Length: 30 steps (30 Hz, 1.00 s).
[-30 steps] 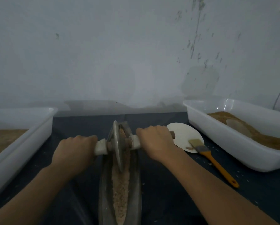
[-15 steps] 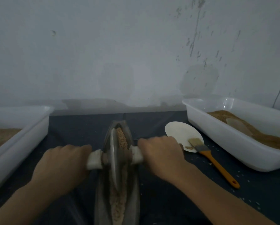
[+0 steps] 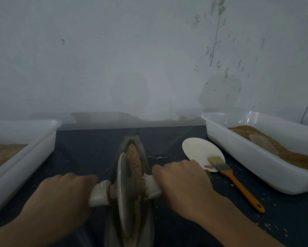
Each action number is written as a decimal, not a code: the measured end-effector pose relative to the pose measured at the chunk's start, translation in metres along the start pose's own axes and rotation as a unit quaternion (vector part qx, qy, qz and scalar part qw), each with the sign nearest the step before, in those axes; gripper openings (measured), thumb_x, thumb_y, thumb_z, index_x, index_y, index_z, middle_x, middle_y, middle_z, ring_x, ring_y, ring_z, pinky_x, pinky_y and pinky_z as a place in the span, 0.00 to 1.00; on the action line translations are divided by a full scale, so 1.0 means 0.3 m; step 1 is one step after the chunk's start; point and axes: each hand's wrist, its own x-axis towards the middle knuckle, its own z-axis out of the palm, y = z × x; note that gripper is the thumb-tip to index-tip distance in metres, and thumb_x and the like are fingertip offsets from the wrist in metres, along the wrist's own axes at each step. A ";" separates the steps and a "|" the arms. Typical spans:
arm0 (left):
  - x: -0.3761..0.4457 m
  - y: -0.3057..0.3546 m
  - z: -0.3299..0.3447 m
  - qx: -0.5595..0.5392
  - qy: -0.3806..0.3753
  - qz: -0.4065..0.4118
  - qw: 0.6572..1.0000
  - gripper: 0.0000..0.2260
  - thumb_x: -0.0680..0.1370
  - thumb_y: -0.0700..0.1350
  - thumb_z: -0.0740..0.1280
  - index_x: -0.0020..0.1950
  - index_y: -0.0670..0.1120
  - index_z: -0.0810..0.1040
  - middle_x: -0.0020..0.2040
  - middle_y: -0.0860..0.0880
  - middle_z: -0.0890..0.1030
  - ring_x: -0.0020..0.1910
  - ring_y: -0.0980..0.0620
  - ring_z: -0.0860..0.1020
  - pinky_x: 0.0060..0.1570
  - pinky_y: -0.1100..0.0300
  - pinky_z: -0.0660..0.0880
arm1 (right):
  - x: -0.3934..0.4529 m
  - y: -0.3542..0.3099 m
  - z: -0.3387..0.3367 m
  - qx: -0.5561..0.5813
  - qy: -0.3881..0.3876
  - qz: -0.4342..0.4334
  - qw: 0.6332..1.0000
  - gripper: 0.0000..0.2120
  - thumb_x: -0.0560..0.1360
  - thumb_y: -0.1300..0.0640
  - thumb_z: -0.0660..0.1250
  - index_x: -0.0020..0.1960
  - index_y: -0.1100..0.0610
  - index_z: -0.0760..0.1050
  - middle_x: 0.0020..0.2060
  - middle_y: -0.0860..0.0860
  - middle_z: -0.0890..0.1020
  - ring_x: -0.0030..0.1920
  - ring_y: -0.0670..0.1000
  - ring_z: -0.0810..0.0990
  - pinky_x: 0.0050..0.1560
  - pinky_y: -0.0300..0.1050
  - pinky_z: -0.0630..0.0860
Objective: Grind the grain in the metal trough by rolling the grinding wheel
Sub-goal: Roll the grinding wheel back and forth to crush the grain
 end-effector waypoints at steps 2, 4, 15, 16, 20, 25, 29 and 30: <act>-0.023 0.003 -0.006 0.001 0.023 0.013 1.000 0.11 0.59 0.63 0.62 0.35 0.64 0.63 0.25 0.54 0.62 0.31 0.52 0.78 0.27 0.58 0.60 | -0.016 -0.008 -0.004 0.002 -0.016 0.006 1.000 0.18 0.56 0.55 0.78 0.38 0.53 0.71 0.27 0.50 0.76 0.24 0.53 0.75 0.26 0.44 0.60; -0.012 0.008 -0.014 0.013 0.012 0.001 1.000 0.13 0.61 0.64 0.63 0.34 0.61 0.62 0.26 0.54 0.62 0.33 0.53 0.78 0.28 0.58 0.61 | 0.005 -0.004 0.009 -0.002 -0.022 0.017 1.000 0.13 0.64 0.55 0.74 0.42 0.53 0.71 0.32 0.50 0.78 0.30 0.55 0.78 0.30 0.46 0.62; 0.192 0.024 0.013 0.064 0.044 -0.002 0.997 0.11 0.70 0.58 0.63 0.38 0.56 0.62 0.33 0.55 0.73 0.36 0.52 0.78 0.30 0.58 0.61 | 0.166 0.086 0.165 0.010 -0.025 0.083 0.996 0.09 0.74 0.51 0.67 0.48 0.51 0.68 0.42 0.51 0.80 0.40 0.55 0.77 0.35 0.47 0.63; 0.181 0.022 0.009 0.053 0.029 -0.001 0.998 0.12 0.71 0.58 0.63 0.38 0.56 0.62 0.33 0.56 0.70 0.36 0.53 0.78 0.31 0.58 0.62 | 0.155 0.080 0.156 0.009 -0.019 0.071 0.997 0.09 0.73 0.51 0.67 0.47 0.51 0.68 0.41 0.51 0.80 0.39 0.55 0.77 0.35 0.47 0.62; 0.089 0.023 -0.036 0.004 -0.044 0.010 0.999 0.11 0.69 0.60 0.61 0.36 0.57 0.62 0.33 0.56 0.67 0.39 0.55 0.76 0.35 0.58 0.64 | 0.076 0.049 0.079 0.003 -0.016 0.013 1.000 0.10 0.70 0.52 0.70 0.47 0.51 0.70 0.38 0.50 0.79 0.36 0.54 0.78 0.33 0.46 0.62; -0.027 0.028 -0.080 0.039 -0.040 0.010 0.998 0.10 0.65 0.66 0.58 0.39 0.63 0.62 0.32 0.55 0.65 0.45 0.58 0.78 0.36 0.59 0.63 | -0.030 0.011 0.026 -0.002 0.012 -0.015 1.000 0.20 0.55 0.51 0.78 0.37 0.50 0.68 0.25 0.47 0.74 0.23 0.50 0.73 0.25 0.43 0.59; 0.014 0.029 -0.064 0.055 -0.016 0.001 0.998 0.11 0.67 0.63 0.59 0.38 0.59 0.62 0.32 0.55 0.66 0.37 0.56 0.76 0.32 0.58 0.61 | 0.011 0.021 0.054 -0.020 -0.008 0.024 0.999 0.17 0.57 0.51 0.78 0.38 0.51 0.71 0.28 0.48 0.76 0.26 0.52 0.75 0.27 0.44 0.62; 0.043 0.029 -0.049 0.063 -0.001 0.003 0.998 0.11 0.68 0.62 0.60 0.38 0.58 0.62 0.32 0.55 0.68 0.36 0.55 0.76 0.31 0.57 0.61 | 0.040 0.029 0.070 -0.018 -0.010 0.038 0.999 0.13 0.64 0.52 0.74 0.41 0.51 0.71 0.33 0.49 0.78 0.32 0.53 0.78 0.31 0.45 0.63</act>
